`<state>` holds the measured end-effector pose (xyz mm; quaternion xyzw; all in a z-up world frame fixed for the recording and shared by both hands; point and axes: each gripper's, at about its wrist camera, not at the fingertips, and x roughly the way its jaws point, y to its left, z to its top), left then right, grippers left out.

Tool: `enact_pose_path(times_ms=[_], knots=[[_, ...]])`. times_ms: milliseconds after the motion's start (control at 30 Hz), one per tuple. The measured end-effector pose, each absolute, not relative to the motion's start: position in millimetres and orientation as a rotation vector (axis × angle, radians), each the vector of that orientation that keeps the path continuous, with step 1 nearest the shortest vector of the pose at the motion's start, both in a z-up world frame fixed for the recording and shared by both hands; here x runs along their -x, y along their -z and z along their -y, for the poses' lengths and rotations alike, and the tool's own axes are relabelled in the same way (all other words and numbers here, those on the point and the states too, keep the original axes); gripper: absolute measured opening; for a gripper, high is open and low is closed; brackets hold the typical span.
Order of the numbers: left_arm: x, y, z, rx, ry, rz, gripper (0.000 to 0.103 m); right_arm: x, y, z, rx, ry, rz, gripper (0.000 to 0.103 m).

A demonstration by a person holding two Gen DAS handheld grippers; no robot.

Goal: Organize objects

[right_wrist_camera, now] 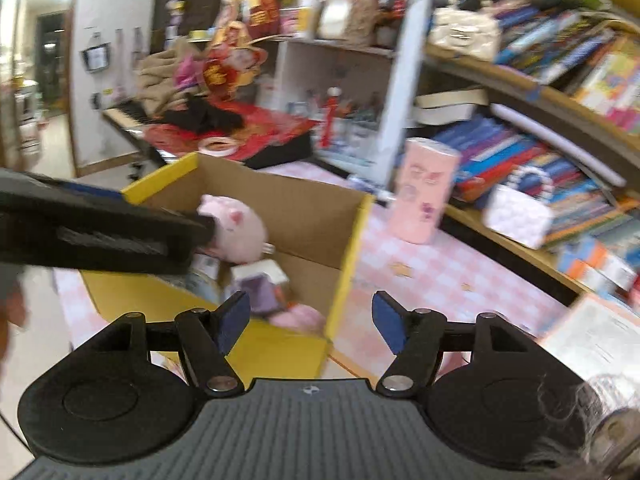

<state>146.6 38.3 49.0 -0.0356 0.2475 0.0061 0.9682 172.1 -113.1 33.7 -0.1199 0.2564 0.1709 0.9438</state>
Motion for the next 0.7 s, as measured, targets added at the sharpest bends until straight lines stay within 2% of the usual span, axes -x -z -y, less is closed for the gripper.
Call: enact_pose_path(times_ms=[233,700], knots=[[-93,-47,-36,-0.01,-0.039,-0.476,0.098,-120,-31,136,0.109,-0.087,-0.555,0.067],[-6,-12,-27,-0.056,0.04,-0.585,0.101,18,-9,129,0.001,0.158,-0.589,0.076]])
